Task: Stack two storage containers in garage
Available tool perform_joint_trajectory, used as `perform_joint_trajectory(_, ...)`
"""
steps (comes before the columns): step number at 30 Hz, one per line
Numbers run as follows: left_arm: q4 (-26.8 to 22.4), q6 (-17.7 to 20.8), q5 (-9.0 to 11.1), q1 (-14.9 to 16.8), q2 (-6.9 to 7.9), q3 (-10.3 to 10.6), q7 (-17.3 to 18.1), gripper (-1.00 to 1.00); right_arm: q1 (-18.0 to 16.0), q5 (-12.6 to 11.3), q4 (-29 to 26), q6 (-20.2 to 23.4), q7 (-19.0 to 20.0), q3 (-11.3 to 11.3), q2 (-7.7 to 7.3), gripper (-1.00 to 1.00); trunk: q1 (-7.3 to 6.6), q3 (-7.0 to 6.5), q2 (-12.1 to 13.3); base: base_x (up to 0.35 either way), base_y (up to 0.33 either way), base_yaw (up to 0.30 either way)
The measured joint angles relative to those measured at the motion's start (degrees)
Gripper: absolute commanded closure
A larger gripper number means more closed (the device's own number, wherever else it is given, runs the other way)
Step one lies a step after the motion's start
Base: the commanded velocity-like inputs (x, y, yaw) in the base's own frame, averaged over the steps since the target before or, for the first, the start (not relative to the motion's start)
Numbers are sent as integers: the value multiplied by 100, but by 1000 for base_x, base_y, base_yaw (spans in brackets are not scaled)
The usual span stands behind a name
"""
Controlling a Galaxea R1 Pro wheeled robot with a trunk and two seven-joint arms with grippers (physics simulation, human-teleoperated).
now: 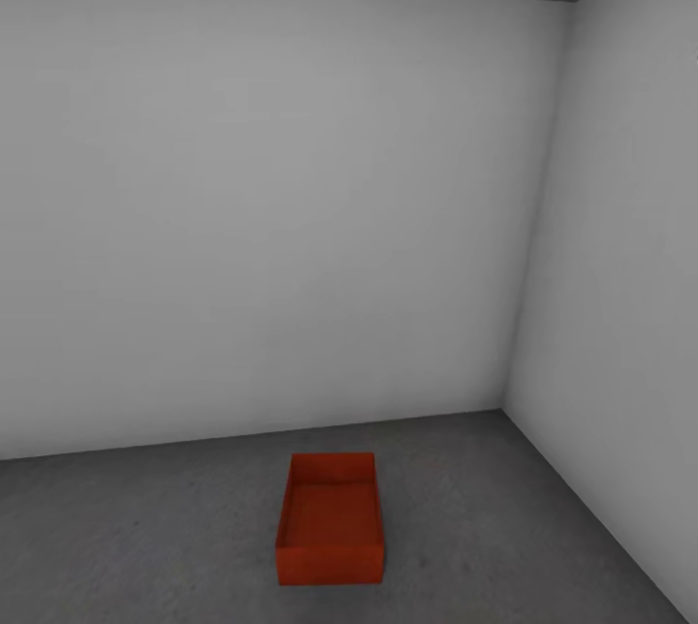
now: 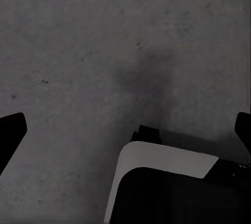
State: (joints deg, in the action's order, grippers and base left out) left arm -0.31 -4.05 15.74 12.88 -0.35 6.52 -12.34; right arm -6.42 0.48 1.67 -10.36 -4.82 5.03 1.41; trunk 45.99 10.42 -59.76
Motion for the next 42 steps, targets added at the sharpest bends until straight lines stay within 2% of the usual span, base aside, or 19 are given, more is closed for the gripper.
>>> perform_joint_trajectory(3,21,1,7,-11,-101,-4,182,-100,0,15,0,5,10,16,-2,-100,0,0,0,0,0,0)
perform_joint_trajectory(16,27,10,18,-17,-135,-6,293,-100,0,7,0,41,12,1,10,-100,0,0,0,0,0,-14)
perform_joint_trajectory(33,29,1,18,-16,-131,-7,285,-100,1,-23,0,-12,19,-4,-3,-100,0,0,0,0,0,-283)
perform_joint_trajectory(42,31,1,10,-16,-175,2,293,-100,1,-18,0,-12,20,-3,0,-100,0,0,0,0,0,-293)
